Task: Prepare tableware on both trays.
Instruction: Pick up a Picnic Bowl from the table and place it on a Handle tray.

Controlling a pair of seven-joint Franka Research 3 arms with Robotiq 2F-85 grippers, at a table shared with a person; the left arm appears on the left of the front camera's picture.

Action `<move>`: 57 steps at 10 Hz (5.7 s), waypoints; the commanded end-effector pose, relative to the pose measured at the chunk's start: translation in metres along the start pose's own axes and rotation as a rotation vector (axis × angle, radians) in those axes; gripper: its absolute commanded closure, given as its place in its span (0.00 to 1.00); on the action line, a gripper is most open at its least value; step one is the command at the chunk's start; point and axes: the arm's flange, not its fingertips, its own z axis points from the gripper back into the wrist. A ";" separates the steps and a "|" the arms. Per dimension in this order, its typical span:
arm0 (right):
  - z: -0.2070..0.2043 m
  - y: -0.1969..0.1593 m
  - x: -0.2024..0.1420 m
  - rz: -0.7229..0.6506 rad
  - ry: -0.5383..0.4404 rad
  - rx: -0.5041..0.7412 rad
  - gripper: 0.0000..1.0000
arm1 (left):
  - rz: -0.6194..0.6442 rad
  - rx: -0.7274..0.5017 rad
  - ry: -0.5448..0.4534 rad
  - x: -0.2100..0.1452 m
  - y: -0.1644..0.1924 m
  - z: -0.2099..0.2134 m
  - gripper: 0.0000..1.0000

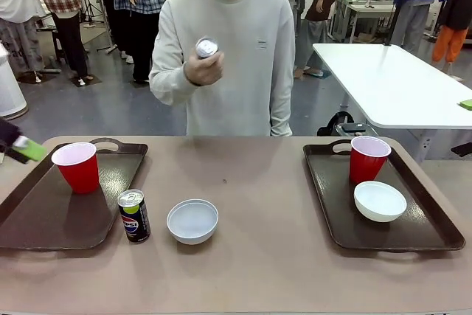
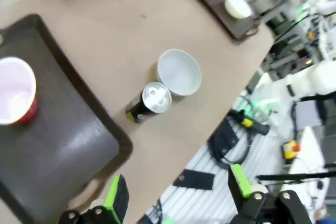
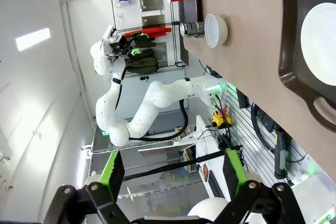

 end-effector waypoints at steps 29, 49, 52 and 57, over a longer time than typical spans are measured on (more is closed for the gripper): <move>0.000 0.003 -0.002 -0.016 0.001 0.009 0.01 | -0.213 0.391 0.155 -0.015 0.031 0.033 0.00; 0.000 0.003 -0.002 -0.016 0.001 0.009 0.01 | -0.358 0.410 0.450 -0.003 -0.077 -0.187 0.00; 0.000 0.003 -0.002 -0.016 0.001 0.009 0.01 | -0.359 0.421 0.461 -0.003 -0.080 -0.197 0.00; 0.000 0.003 -0.002 -0.016 0.001 0.009 0.01 | -0.385 0.415 0.491 0.025 -0.092 -0.195 0.00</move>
